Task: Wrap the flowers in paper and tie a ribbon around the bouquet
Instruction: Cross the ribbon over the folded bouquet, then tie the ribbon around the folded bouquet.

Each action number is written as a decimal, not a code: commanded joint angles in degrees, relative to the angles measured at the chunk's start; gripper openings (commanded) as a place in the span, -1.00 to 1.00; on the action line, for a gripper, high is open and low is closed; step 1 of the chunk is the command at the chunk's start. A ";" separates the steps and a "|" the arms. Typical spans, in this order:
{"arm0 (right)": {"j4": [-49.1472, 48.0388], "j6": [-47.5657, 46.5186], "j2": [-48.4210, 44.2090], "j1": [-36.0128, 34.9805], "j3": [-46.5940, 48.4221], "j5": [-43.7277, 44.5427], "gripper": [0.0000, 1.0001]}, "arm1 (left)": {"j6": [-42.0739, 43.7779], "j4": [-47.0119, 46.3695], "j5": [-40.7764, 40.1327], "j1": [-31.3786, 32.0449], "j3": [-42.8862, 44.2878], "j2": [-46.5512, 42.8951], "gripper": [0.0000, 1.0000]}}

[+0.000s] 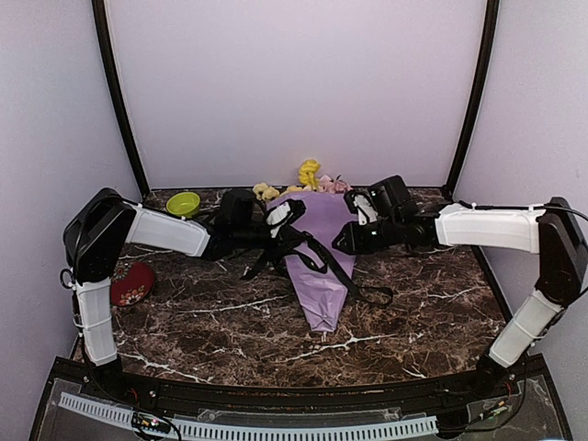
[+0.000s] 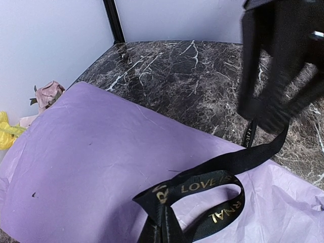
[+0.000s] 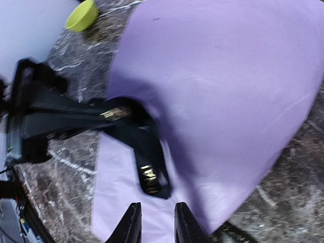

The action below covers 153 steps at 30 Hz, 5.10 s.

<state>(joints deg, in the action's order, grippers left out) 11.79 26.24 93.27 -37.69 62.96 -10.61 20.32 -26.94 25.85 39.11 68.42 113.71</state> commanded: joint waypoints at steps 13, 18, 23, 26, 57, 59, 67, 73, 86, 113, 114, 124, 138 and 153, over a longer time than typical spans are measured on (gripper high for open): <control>-12.69 13.53 8.17 -7.25 -2.62 5.20 -0.27 | -1.57 -1.70 -0.14 -0.18 -1.53 -0.24 -1.00; -9.38 14.87 9.59 -7.18 -0.82 8.93 -0.21 | -1.35 -1.87 -0.09 -0.12 -1.64 -0.42 -1.00; -5.57 15.16 12.52 -7.17 2.57 11.49 -0.08 | -1.41 -1.58 0.37 -0.11 -1.38 -0.42 -1.00; -4.38 14.75 14.39 -7.21 5.64 12.30 -0.12 | -1.44 -1.18 0.52 -0.15 -1.36 -0.55 -1.00; -1.62 -2.75 9.30 1.17 2.70 -21.79 -1.00 | 1.03 14.58 6.83 -0.28 0.28 -5.68 -0.09; -1.73 -2.85 9.30 1.25 2.68 -21.59 -1.00 | 0.88 18.54 9.80 -0.68 1.09 -7.03 0.28; -1.34 -3.66 10.46 1.29 4.31 -22.06 -1.00 | 4.50 29.67 19.08 -7.74 0.46 -12.83 0.51; -1.53 -3.86 10.54 1.36 4.69 -21.90 -1.00 | 10.64 40.94 0.74 -12.84 3.12 -9.14 0.29; -2.51 -3.56 11.20 1.32 4.34 -21.76 -1.00 | 14.39 46.39 -8.02 -12.96 3.49 -0.99 0.46; 1.74 -6.72 9.08 1.41 5.41 -20.77 -1.00 | -4.00 34.82 -20.97 -13.46 0.92 -3.80 -1.00; 2.30 -7.22 8.60 1.47 5.30 -20.84 -1.00 | -5.14 33.77 -22.62 -13.56 0.33 -4.18 -1.00; 4.92 -7.76 5.84 5.01 2.15 -20.81 -1.00 | -14.87 31.08 -35.52 -16.12 -5.31 -8.51 -1.00; 12.66 -15.32 16.74 13.88 25.10 -10.57 -1.00 | -22.29 28.96 -37.56 -17.55 -12.02 -15.81 -1.00; 9.35 -10.17 11.39 20.36 15.99 -20.70 -1.00 | -31.29 33.26 -42.21 -19.70 -14.19 -16.68 -1.00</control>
<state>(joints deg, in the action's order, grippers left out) 24.58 11.42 107.55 -21.63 83.46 -24.49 -8.69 5.52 -14.59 20.93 54.37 98.98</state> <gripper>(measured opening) 0.004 0.006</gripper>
